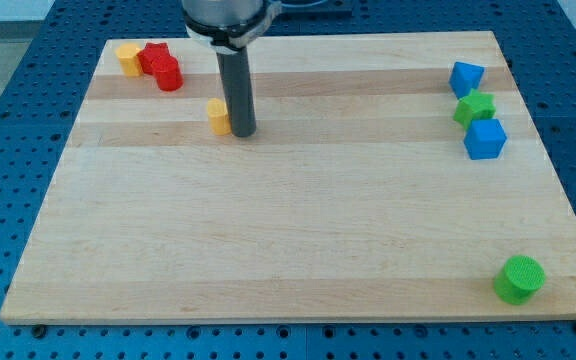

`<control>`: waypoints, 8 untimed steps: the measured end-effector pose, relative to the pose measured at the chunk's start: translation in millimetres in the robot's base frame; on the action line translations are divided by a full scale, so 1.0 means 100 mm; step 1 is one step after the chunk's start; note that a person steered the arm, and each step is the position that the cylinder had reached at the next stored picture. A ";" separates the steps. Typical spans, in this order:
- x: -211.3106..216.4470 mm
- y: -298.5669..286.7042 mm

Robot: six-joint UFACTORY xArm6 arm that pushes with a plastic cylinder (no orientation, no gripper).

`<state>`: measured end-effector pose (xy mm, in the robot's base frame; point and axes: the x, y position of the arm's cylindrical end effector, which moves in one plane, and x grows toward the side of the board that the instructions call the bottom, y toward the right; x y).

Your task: Place the arm at the left of the green circle

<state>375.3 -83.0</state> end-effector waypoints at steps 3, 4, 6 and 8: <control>-0.61 -0.52; -0.71 -0.57; -0.53 -0.18; 0.80 1.18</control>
<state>455.6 34.6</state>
